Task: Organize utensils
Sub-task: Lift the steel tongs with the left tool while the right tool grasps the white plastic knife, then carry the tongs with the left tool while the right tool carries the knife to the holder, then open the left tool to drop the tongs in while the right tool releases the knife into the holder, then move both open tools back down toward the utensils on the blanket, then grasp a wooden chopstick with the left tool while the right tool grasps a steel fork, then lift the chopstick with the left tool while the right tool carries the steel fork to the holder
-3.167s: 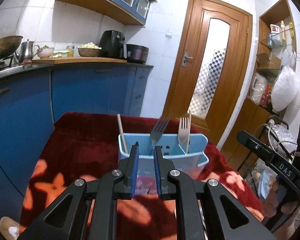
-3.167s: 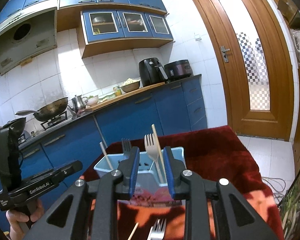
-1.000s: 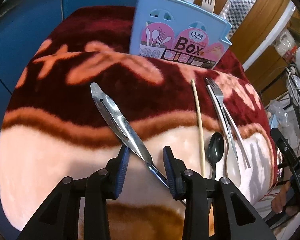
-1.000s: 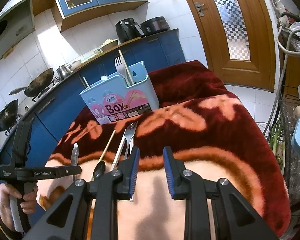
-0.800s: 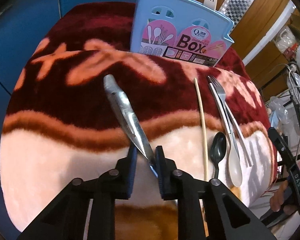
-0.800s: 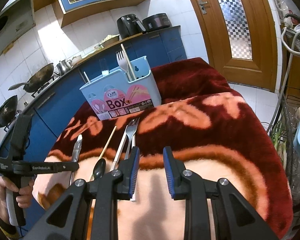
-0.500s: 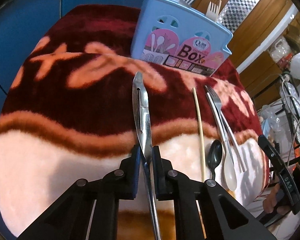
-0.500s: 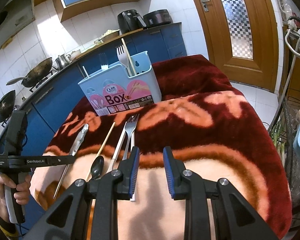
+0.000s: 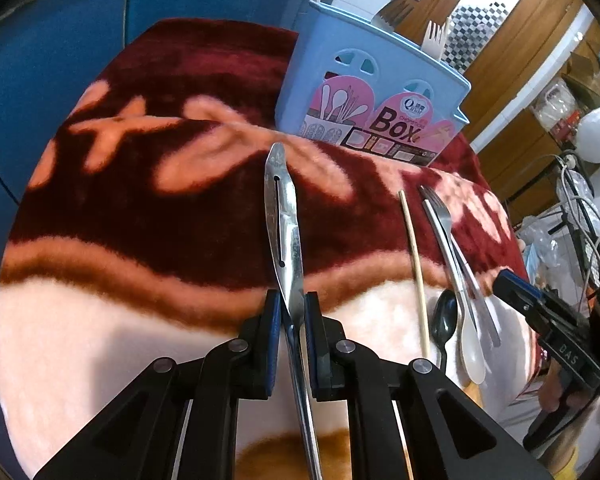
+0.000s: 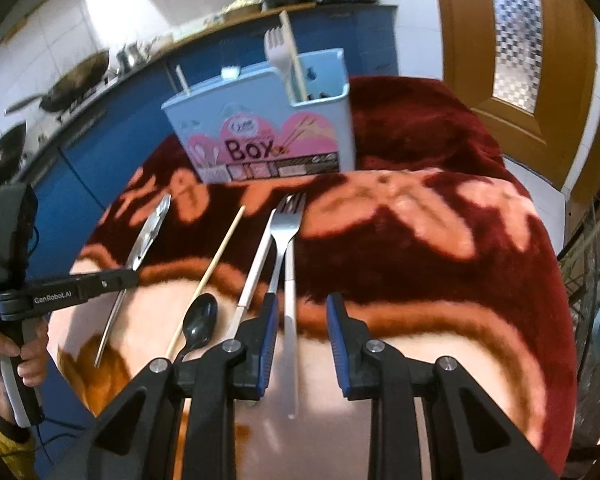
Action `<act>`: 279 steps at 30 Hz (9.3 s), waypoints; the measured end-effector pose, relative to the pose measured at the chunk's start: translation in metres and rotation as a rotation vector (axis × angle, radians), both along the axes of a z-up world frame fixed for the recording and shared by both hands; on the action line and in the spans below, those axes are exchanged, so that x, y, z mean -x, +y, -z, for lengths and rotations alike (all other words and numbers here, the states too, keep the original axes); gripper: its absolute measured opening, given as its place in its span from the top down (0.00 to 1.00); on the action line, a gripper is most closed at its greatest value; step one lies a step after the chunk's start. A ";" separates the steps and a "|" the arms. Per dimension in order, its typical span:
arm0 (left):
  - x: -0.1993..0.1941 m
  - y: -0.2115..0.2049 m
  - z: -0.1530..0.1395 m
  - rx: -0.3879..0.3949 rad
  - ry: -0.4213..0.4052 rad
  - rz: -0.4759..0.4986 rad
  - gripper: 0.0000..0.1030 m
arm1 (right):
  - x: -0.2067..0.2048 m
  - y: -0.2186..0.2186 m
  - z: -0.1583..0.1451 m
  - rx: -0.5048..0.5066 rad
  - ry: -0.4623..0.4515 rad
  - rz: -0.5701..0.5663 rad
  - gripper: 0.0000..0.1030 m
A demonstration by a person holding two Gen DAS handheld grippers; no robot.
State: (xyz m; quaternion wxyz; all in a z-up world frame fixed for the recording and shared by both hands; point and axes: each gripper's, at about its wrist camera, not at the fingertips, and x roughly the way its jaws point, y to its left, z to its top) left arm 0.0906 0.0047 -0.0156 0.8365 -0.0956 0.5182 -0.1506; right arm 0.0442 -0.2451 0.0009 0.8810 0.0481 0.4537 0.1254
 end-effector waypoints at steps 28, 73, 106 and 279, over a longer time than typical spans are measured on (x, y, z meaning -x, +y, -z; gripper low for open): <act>-0.020 -0.023 -0.003 -0.189 0.110 0.164 0.88 | -0.066 0.030 0.016 0.252 0.346 -0.192 0.93; -0.066 -0.025 -0.147 0.028 -0.658 -0.094 0.89 | -0.023 -0.018 -0.071 -0.046 -0.364 0.039 0.93; -0.110 -0.047 -0.083 -0.068 -0.898 -0.144 0.89 | -0.147 0.031 -0.098 0.365 0.210 -0.202 0.93; 0.011 -0.003 -0.032 -0.038 -0.309 -0.037 0.96 | 0.007 -0.003 -0.028 -0.286 -0.276 0.050 0.93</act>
